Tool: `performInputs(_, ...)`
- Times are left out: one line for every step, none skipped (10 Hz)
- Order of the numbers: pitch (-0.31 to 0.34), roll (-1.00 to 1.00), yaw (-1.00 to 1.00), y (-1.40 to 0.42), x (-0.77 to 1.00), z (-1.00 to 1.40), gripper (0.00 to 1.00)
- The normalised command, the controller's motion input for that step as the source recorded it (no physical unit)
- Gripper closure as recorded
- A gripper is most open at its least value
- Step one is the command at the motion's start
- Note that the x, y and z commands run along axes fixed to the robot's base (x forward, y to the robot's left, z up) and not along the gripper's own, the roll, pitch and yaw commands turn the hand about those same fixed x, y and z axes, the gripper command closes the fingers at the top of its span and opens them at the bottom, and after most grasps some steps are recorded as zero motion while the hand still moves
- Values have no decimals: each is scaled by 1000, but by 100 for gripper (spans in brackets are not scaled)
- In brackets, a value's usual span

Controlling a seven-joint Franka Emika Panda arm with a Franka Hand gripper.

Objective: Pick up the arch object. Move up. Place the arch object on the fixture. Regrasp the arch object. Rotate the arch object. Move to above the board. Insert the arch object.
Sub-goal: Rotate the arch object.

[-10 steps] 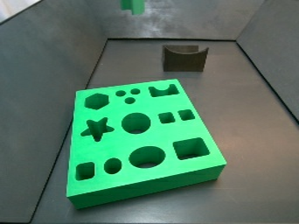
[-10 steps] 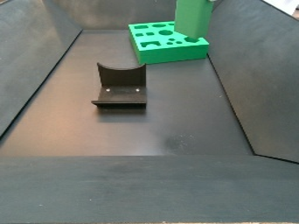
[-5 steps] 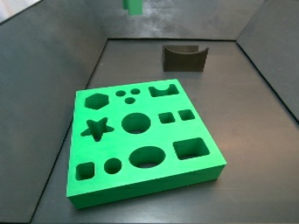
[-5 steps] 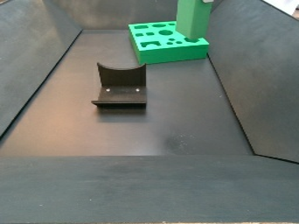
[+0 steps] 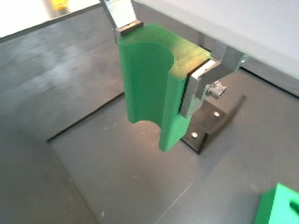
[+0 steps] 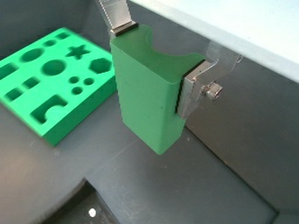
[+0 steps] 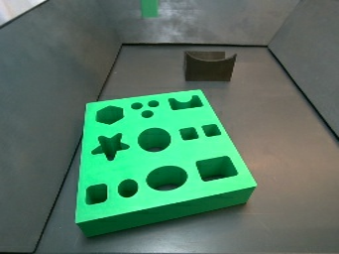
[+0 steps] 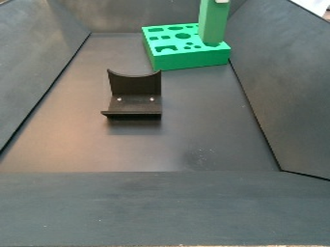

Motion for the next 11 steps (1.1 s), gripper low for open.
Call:
performInputs(25, -42, -1000, 18, -12, 11, 100)
performInputs(27, -45, -1000, 18, -12, 11, 100)
performInputs(29, -49, -1000, 18, -12, 12, 100)
performInputs(30, -52, -1000, 18, -11, 12, 100)
performInputs(35, -60, -1000, 18, -11, 12, 100)
performInputs(38, -65, -1000, 18, -11, 12, 100)
performInputs(44, -75, -1000, 18, -10, 13, 100)
performInputs(51, -89, -1000, 18, -9, 14, 100)
performInputs(59, -104, -1000, 18, -7, 15, 100)
performInputs(72, -126, -1000, 18, -6, 15, 100)
performInputs(24, -42, -1000, 0, 0, 0, 100)
